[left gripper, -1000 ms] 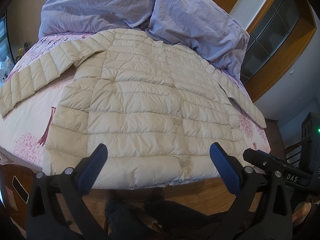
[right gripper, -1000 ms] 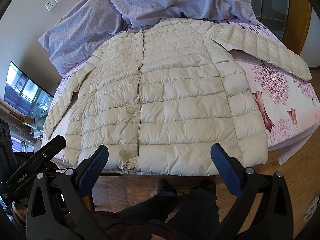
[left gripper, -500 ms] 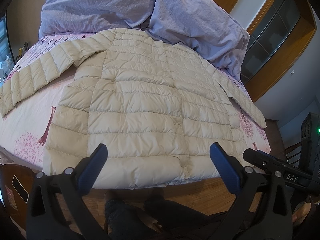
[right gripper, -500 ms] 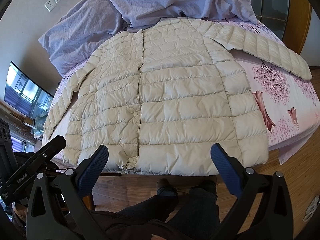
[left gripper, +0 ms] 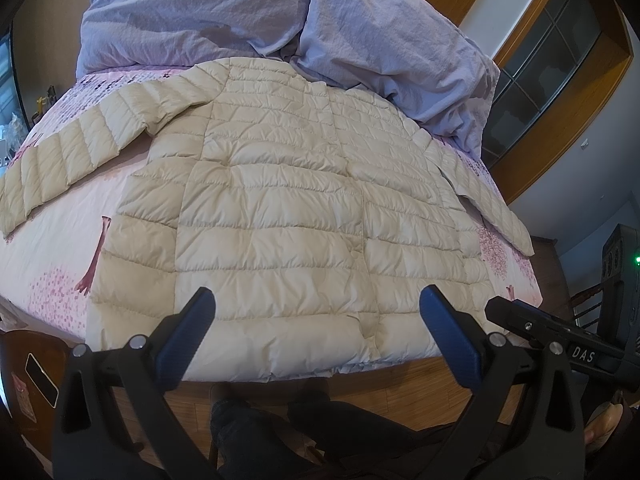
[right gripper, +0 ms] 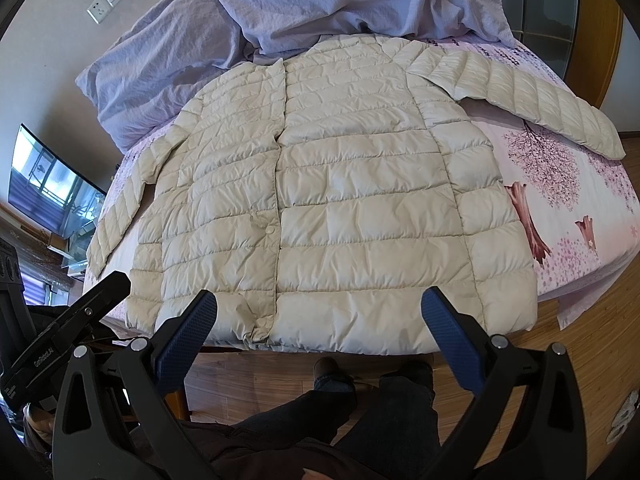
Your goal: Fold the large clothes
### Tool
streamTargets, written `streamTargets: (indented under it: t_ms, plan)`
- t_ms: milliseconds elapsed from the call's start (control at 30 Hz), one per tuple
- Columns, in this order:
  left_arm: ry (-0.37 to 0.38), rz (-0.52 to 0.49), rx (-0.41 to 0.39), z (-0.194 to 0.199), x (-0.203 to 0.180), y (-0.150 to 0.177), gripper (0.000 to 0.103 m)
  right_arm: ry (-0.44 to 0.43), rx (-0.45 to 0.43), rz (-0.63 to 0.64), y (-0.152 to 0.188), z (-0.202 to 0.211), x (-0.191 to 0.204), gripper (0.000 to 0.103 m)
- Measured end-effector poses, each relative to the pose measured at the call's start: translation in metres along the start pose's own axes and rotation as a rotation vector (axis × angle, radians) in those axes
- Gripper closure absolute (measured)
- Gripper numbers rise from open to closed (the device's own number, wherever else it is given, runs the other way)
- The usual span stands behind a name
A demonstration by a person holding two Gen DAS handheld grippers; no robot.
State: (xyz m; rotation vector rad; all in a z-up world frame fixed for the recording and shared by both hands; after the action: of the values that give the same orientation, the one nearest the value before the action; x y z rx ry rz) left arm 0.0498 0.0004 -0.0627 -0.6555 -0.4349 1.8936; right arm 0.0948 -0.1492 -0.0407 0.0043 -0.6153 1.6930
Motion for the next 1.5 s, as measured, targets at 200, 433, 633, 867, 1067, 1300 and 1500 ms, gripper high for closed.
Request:
streamTargets:
  t_ms: [200, 433, 633, 867, 1067, 1300, 1500]
  plan:
    - [-0.055, -0.002, 0.024, -0.009, 0.01, -0.005, 0.002, 0.022, -0.007, -0.018, -0.012, -0.011, -0.008, 0.001]
    - [-0.178, -0.055, 0.067, -0.034, 0.023, -0.02, 0.002, 0.102, -0.015, -0.085, -0.046, -0.029, -0.041, 0.001]
    - [-0.212, -0.073, 0.11, -0.059, 0.03, -0.037, 0.002, 0.15, -0.012, -0.187, -0.086, -0.042, -0.091, 0.001]
    - [-0.253, -0.086, 0.154, -0.088, 0.034, -0.059, 0.002, 0.257, -0.034, -0.35, -0.134, -0.049, -0.176, 0.001]
    - [-0.262, -0.085, 0.197, -0.111, 0.035, -0.07, 0.002, 0.343, -0.059, -0.576, -0.155, -0.048, -0.279, 0.019]
    - [-0.274, -0.091, 0.229, -0.126, 0.032, -0.072, 0.002, 0.436, -0.119, -0.773, -0.172, -0.027, -0.371, 0.029]
    - [-0.333, -0.104, 0.246, -0.133, 0.032, -0.073, 0.002, 0.471, -0.132, -0.88, -0.183, -0.019, -0.419, 0.039]
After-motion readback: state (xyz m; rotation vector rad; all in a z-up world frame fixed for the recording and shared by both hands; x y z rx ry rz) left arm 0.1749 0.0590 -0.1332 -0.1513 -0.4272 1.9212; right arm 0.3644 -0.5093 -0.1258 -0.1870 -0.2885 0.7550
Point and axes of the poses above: each gripper's, at about its wrist camera, not at the fingertips, and z roughly against the way its jaws point, x to its left, y to its underside, the point moved 8 cm from there along -z, roughly the way its jaws point, and after that the axes turned 8 degrees about -z, right-handed, at the moved point
